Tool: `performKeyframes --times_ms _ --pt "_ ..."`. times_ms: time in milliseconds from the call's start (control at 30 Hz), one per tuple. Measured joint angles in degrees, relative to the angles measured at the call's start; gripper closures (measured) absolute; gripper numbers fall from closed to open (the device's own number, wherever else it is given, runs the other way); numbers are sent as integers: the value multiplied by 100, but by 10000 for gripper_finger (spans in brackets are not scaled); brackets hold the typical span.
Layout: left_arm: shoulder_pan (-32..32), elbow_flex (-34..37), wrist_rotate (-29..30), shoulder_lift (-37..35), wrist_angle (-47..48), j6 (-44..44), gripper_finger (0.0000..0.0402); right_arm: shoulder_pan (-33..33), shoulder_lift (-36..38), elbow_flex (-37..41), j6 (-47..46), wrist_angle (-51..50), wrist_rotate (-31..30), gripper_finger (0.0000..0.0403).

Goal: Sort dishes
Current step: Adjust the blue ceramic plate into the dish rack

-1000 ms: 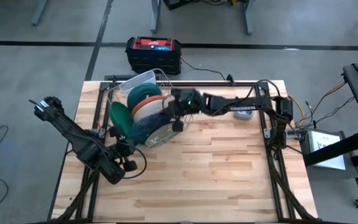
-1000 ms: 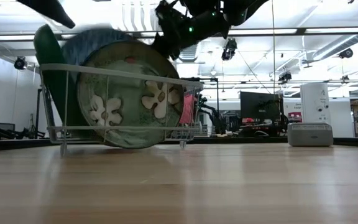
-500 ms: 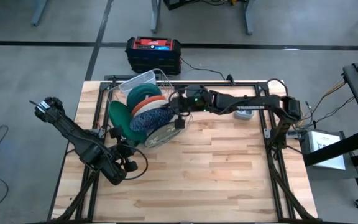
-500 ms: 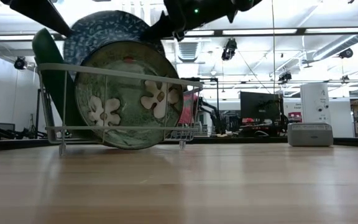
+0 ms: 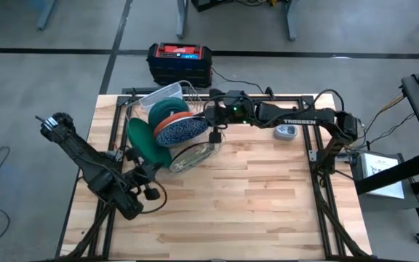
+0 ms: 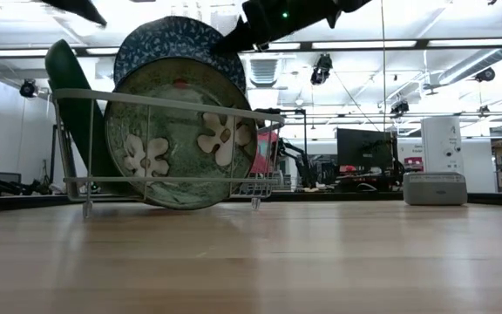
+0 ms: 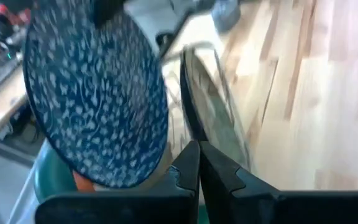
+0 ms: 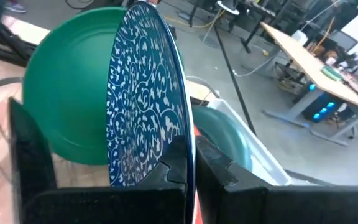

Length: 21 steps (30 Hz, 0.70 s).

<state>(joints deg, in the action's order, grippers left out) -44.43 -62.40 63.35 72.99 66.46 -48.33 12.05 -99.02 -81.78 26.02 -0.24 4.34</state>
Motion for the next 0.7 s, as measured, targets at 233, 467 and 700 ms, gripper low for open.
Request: performKeyframes --times_ms 233,467,700 --pt "-172 -654 799 -2 15 366 401 51 115 20 257 -14 234 403" --pt "-126 -1393 1314 -2 49 869 401 77 544 32 597 -196 492 403" --pt "-116 -1961 1706 -2 140 1137 401 75 1142 255 1359 -300 516 403"
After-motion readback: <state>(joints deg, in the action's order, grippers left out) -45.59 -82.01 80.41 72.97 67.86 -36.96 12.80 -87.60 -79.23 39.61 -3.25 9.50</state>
